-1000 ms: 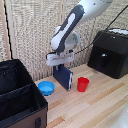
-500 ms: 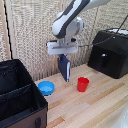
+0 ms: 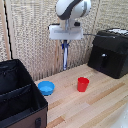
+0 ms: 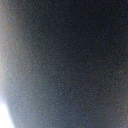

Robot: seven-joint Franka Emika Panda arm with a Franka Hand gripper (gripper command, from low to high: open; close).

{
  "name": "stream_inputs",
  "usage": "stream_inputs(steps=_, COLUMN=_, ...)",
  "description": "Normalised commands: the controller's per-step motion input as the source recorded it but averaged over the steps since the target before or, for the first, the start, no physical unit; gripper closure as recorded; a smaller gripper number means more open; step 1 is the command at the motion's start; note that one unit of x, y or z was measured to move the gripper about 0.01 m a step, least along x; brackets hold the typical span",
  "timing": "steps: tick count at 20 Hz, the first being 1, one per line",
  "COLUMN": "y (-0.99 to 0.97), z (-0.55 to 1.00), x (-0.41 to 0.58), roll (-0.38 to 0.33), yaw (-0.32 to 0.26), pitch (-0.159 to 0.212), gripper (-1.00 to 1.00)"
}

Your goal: Discover the targeted book and set your gripper to the appropriate amplitude. Smoothly guide your gripper in the direction of the book and snatch it firmly. Search for the back section of the caddy. Move the held book towards the back section and lightly deposit it inside.

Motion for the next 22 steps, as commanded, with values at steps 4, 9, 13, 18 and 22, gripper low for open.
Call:
stream_inputs(steps=4, y=0.0, z=0.78, x=0.127, roll=-0.065, yaw=-0.339, pitch=0.034, gripper=1.0)
stream_inputs(steps=9, y=0.0, z=0.71, x=-0.005, roll=0.025, yaw=-0.353, pitch=0.0, gripper=1.0)
stream_inputs(steps=13, y=0.03, z=0.63, x=-0.024, roll=0.114, yaw=-0.303, pitch=-0.012, gripper=1.0)
stream_inputs(steps=18, y=0.26, z=0.7, x=-0.039, roll=0.095, yaw=-0.223, pitch=-0.045, gripper=1.0)
stream_inputs(steps=22, y=0.53, z=0.61, x=-0.006, roll=0.062, yaw=-0.149, pitch=-0.013, gripper=1.0)
